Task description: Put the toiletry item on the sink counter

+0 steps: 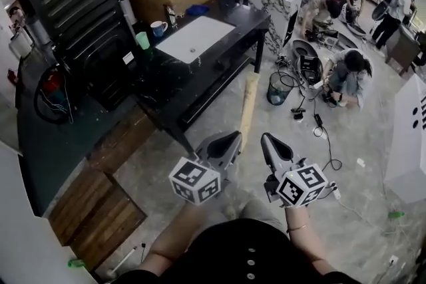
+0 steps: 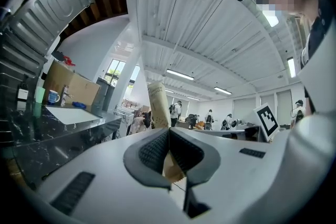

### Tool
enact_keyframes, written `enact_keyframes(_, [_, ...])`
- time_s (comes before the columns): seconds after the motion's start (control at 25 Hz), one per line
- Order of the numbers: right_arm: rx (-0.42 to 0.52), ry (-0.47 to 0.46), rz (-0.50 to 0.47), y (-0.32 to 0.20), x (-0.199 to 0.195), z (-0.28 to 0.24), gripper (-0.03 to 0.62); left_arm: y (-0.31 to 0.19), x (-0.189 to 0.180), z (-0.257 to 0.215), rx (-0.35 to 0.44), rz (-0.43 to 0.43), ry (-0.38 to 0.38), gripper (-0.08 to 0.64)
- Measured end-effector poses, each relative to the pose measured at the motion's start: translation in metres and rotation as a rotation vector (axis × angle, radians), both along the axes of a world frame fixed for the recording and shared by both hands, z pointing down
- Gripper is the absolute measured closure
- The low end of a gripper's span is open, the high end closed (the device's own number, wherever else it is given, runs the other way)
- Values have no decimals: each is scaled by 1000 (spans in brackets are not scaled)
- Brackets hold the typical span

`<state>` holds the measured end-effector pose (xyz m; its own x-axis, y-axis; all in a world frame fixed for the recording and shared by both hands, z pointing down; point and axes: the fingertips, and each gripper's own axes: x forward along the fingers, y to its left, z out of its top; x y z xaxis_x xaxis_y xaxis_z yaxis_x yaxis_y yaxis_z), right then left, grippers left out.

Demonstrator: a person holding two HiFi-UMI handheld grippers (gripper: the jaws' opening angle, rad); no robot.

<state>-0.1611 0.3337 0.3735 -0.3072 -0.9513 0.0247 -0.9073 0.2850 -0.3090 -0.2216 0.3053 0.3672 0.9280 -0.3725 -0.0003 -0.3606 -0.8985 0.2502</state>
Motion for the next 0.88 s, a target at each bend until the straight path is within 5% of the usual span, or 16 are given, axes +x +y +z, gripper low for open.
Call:
enact_keyframes(0.44, [-5,-38,-35,-61,29,2,589,-63,31,13,-42,-8,10,548])
enact_keyframes(0.88, [34,-20,-7,-182,120,-9,589,-171,116,12,-50,-7,-7,548])
